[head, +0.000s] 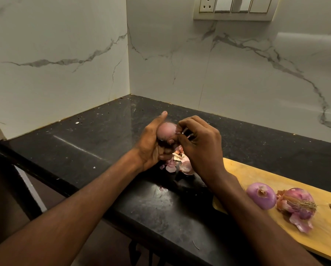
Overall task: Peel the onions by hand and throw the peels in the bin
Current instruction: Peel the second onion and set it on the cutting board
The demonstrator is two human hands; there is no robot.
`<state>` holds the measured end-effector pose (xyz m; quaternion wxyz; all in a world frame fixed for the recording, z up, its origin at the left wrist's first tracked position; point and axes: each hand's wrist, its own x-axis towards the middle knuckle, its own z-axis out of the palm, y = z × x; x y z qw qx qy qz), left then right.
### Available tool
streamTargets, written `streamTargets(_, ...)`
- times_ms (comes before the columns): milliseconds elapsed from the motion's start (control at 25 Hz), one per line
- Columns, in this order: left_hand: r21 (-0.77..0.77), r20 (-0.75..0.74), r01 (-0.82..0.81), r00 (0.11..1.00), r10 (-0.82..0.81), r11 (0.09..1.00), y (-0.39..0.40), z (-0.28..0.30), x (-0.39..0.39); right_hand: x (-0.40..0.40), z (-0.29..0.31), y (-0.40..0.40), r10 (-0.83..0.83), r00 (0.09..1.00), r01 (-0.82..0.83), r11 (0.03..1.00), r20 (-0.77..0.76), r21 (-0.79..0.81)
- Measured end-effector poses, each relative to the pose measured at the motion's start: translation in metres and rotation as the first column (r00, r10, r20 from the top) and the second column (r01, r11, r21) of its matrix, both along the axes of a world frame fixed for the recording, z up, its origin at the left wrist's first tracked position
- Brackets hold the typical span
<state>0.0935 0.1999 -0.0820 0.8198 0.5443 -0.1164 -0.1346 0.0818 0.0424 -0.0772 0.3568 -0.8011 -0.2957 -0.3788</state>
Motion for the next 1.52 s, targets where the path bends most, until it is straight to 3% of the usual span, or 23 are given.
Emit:
streamTargets(160, 0.048, 0.140, -0.037, 0.990, 0.030, 0.998, -0.010, 0.001, -0.004, 0.001, 0.005, -0.010, -0.072, 0.997, 0.072, 0.997, -0.012, 0.030)
streamTargets(600, 0.068, 0.109, -0.035, 0.994, 0.028, 0.997, -0.008, -0.003, -0.002, 0.000, 0.000, 0.001, -0.155, 0.988, 0.154, 0.987, -0.018, -0.038)
streamTargets(1040, 0.079, 0.071, -0.122, 0.991, 0.116, 0.989, -0.009, -0.005, 0.000, -0.002, 0.002, 0.004, -0.129, 0.991, 0.128, 0.991, -0.021, -0.029)
streamTargets(1320, 0.116, 0.076, -0.168, 0.984, 0.160, 0.979, -0.012, -0.006, -0.001, -0.006, -0.001, 0.010, -0.210, 0.978, 0.207, 0.973, -0.017, -0.098)
streamTargets(1520, 0.077, 0.042, -0.170, 0.985, 0.167, 0.982, -0.011, -0.005, 0.000, -0.004, -0.002, 0.009, -0.134, 0.991, 0.132, 0.988, -0.018, -0.084)
